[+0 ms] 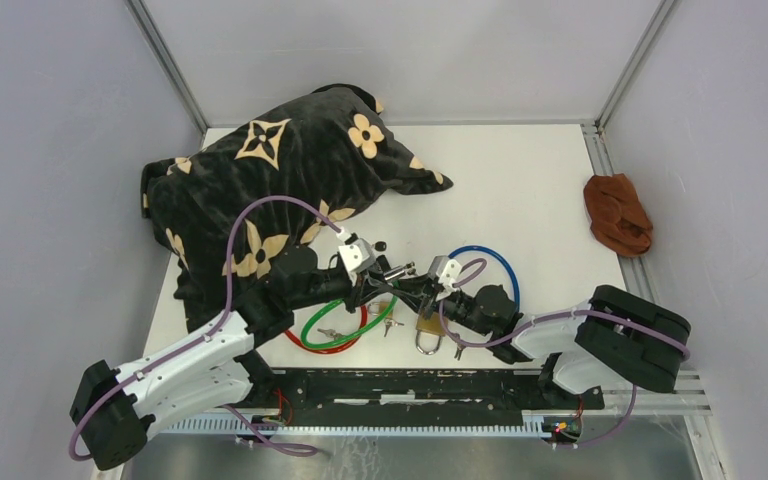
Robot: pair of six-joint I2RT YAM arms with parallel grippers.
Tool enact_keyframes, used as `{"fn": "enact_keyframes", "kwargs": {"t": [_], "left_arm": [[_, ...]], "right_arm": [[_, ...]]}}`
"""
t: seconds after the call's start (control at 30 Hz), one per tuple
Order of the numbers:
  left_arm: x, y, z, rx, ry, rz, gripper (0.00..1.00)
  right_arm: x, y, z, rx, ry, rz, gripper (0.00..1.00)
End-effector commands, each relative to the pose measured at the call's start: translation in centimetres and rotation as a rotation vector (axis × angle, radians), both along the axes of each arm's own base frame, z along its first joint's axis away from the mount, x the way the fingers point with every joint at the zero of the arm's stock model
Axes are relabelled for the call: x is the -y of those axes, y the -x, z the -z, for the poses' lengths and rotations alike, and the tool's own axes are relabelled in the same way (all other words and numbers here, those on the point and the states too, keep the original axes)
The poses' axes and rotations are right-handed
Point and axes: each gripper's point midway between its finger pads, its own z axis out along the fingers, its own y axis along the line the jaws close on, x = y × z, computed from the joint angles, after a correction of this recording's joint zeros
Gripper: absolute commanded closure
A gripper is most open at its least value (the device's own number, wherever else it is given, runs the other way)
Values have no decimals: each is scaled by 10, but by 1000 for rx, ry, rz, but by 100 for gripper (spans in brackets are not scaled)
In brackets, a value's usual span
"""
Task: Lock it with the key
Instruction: Lock the lock.
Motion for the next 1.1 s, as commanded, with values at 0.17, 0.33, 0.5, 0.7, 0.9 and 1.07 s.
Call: {"fn": "enact_keyframes", "kwargs": {"t": [0.17,0.33,0.5,0.7,0.9,1.07], "left_arm": [[3,-12,-63,36,201,-14,98],[5,-11,-75,84,210,16,98],[3,-17,-95,189,195,12,98],[6,-19,-117,273,185,42,98],[7,-20,-129,281,203,39,98],[6,-24,-138,321,201,26,98]], "right_arm": [[3,4,15,-16,39,-5,100],[5,3,41,-71,136,8,100],[18,0,57,-101,198,63,100],[16,-5,47,-67,230,89,100],[22,-9,50,-69,259,122,100],[27,-8,53,-71,265,129,100]]}}
